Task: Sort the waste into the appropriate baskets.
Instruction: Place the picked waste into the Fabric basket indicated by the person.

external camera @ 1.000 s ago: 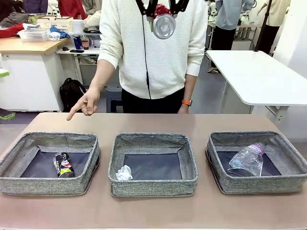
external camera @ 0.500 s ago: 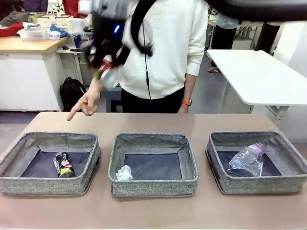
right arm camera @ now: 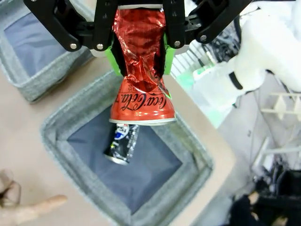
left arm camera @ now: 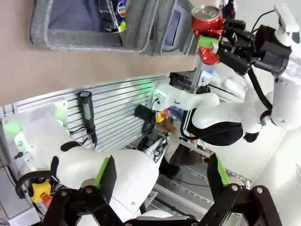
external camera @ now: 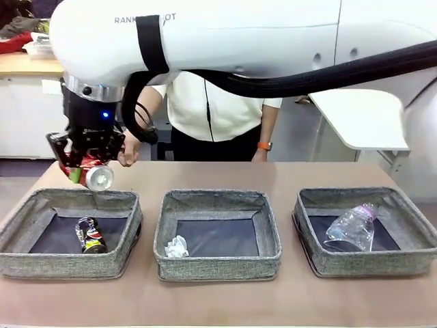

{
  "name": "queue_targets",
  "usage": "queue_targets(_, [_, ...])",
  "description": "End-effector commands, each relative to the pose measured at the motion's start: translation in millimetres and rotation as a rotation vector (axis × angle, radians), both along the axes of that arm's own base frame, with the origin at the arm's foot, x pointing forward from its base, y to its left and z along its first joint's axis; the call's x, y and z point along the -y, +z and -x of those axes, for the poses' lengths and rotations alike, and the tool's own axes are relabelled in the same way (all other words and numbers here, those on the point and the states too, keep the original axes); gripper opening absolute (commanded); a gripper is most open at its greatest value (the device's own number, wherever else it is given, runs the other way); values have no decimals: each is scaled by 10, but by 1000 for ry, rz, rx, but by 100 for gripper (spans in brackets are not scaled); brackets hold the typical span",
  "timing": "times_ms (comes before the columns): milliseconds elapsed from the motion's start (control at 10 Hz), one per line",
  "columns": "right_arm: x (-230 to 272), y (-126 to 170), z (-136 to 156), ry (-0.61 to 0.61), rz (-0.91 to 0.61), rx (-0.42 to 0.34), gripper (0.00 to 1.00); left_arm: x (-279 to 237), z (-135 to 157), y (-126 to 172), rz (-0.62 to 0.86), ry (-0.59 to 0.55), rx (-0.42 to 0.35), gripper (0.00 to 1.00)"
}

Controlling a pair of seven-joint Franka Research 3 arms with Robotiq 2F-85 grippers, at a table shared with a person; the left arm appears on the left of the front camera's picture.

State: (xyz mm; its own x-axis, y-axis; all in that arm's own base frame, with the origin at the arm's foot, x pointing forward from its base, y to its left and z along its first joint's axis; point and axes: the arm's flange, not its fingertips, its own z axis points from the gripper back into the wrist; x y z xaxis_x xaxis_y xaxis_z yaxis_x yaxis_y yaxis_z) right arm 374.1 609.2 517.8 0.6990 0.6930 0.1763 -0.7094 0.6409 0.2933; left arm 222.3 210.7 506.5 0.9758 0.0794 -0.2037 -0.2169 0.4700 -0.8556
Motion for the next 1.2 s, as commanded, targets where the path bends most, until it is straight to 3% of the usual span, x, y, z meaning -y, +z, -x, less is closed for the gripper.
queue_targets(0, [68,17,-78,-5,-12,3,39,108,20,63,3,-42,9,100])
queue_targets(200, [18,-8,-31,-4,0,0,39,108,20,63,3,-42,9,100])
queue_targets(400, [-212,-324,-104,12,-27,152,39,108,20,63,3,-42,9,100])
queue_targets(700, [-328,-667,-118,287,-121,292,39,108,20,63,3,-42,9,100])
queue_targets(900, [-341,-670,-134,345,-132,317,39,108,20,63,3,-42,9,100])
queue_targets(1100, [-367,-684,-138,362,-99,295,39,108,20,63,3,-42,9,100])
